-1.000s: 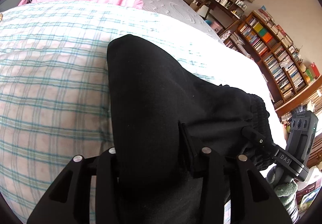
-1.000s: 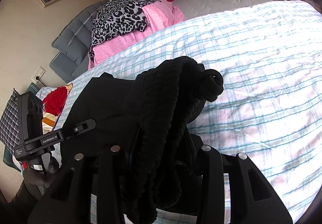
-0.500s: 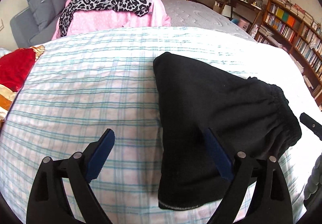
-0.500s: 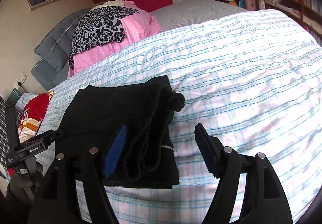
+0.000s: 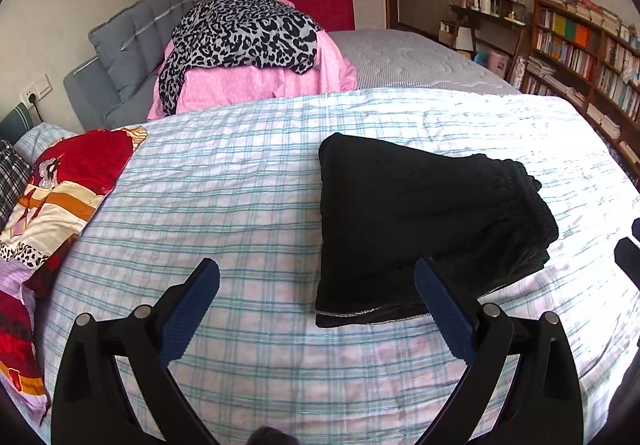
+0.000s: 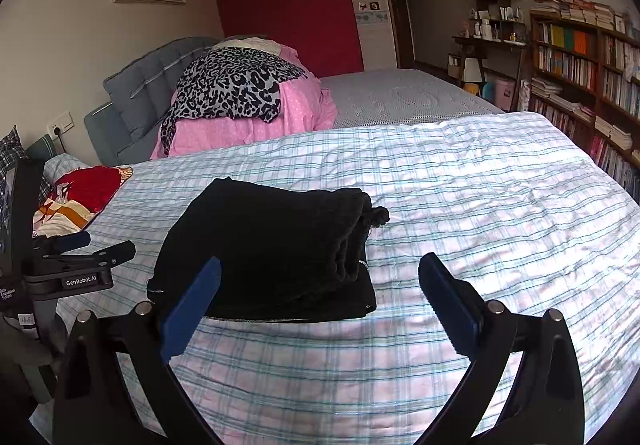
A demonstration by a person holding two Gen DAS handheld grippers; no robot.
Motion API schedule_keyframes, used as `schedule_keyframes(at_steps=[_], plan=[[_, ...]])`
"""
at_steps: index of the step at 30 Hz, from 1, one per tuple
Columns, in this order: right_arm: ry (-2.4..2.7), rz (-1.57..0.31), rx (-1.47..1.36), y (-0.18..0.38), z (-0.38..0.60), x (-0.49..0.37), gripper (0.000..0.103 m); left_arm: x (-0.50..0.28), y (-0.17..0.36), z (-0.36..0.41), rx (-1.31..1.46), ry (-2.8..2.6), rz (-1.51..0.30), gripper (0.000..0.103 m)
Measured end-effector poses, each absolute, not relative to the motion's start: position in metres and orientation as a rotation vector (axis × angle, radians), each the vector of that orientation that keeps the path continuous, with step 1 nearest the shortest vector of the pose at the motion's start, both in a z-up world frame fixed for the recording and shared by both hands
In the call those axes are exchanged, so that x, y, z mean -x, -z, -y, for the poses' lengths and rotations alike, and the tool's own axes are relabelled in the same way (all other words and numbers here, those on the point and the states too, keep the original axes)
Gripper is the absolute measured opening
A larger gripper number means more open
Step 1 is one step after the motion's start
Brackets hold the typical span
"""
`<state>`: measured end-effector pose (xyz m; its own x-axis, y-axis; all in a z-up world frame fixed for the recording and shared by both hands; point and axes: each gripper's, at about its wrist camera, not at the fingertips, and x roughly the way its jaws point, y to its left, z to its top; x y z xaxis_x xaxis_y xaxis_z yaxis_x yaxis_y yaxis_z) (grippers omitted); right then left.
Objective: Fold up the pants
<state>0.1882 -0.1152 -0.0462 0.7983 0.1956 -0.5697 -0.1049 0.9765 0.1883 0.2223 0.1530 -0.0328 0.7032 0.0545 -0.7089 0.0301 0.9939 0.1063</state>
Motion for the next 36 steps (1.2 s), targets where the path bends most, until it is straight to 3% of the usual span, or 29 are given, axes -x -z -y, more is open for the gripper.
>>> schedule_keyframes(at_steps=[9,36], plan=[[-0.139,-0.611,-0.093,0.033,0.096,-0.160,0.100,-0.196,0.010,-0.143,-0.099,-0.021,-0.752,0.098],[-0.113,-0.599,-0.013,0.037,0.082,-0.152,0.100,-0.190,0.027,-0.113,-0.228,-0.045,-0.772,0.098]])
